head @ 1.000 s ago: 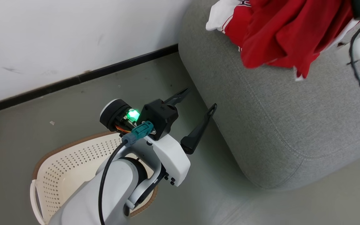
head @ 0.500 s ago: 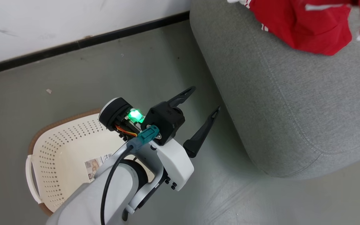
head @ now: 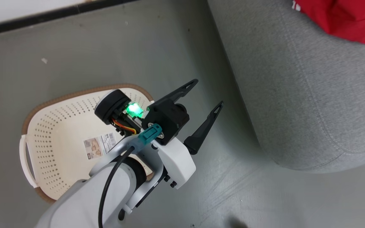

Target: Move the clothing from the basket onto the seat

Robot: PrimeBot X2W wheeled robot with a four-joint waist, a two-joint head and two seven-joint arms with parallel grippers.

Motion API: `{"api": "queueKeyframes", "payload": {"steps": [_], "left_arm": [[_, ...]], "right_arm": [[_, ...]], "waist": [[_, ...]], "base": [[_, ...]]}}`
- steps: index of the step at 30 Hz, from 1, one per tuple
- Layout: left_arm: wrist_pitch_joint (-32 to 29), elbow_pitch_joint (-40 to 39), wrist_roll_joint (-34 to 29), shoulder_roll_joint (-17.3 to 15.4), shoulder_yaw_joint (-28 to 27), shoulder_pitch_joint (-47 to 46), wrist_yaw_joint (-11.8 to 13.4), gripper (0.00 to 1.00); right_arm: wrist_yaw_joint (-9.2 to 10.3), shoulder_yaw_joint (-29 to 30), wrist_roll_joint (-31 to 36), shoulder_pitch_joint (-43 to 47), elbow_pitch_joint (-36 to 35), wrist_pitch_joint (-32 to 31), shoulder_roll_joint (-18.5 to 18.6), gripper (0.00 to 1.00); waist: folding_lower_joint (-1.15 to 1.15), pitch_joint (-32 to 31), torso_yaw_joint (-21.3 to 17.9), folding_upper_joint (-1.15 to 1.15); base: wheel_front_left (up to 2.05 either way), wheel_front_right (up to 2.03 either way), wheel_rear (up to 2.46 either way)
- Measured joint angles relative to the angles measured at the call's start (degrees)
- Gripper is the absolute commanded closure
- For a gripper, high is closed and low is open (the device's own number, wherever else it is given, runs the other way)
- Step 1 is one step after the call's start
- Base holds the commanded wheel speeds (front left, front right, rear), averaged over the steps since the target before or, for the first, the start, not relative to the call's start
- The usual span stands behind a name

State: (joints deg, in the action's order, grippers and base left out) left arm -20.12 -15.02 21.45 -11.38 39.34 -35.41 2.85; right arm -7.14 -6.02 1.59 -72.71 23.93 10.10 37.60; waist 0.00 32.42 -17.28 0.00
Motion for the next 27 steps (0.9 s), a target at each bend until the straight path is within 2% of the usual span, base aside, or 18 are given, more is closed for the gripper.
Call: {"api": "queueKeyframes", "payload": {"steps": [9,16,27], "left_arm": [[-1.04,-1.66,-0.99,-1.30,0.11,-2.12,-0.51,0.00],[-1.57,-2.34,-1.92,-1.63,0.16,-3.36,-1.07,0.00],[-1.47,-2.58,-2.36,-2.96,-1.11,-4.59,-1.56,0.00]], "right_arm": [[0.00,7.42,0.23,1.21,8.12,0.54,-1.33,1.00],[0.00,13.07,-1.77,3.20,13.26,0.35,-6.55,1.00],[0.00,19.04,-3.00,3.25,17.47,-4.78,-8.54,1.00]], "waist": [[0.00,4.47,0.99,0.00],[0.00,7.59,1.71,0.00],[0.00,11.07,2.26,0.00]], "base": [[0.00,0.00,0.00],[0.00,0.00,0.00],[0.00,0.00,0.00]]}}
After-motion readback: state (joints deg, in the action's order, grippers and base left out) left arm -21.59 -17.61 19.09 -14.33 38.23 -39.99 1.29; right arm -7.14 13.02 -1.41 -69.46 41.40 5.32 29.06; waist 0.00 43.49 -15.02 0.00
